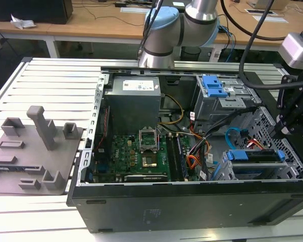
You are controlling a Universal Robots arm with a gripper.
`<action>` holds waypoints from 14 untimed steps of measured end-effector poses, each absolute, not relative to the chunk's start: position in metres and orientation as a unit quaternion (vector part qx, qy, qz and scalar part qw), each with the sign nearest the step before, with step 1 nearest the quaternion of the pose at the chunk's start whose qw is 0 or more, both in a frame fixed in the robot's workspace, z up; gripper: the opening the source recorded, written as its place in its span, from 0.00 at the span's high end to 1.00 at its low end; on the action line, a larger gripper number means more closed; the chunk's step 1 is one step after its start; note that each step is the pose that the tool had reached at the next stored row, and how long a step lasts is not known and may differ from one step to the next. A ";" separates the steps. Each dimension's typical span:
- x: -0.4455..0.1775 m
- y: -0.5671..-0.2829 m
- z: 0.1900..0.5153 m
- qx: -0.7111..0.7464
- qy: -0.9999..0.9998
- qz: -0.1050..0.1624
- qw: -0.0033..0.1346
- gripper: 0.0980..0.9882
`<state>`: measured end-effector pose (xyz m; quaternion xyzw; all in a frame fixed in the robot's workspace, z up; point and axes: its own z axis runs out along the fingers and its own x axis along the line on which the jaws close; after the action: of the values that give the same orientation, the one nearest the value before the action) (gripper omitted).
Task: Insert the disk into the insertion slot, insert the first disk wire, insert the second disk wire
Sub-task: 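Insert the first disk wire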
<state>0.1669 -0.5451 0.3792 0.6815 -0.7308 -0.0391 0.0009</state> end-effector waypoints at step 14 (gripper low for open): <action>0.139 -0.545 0.379 0.681 -0.731 -0.039 0.001 0.99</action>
<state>0.1388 -0.5452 0.3792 0.6814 -0.7308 -0.0390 0.0009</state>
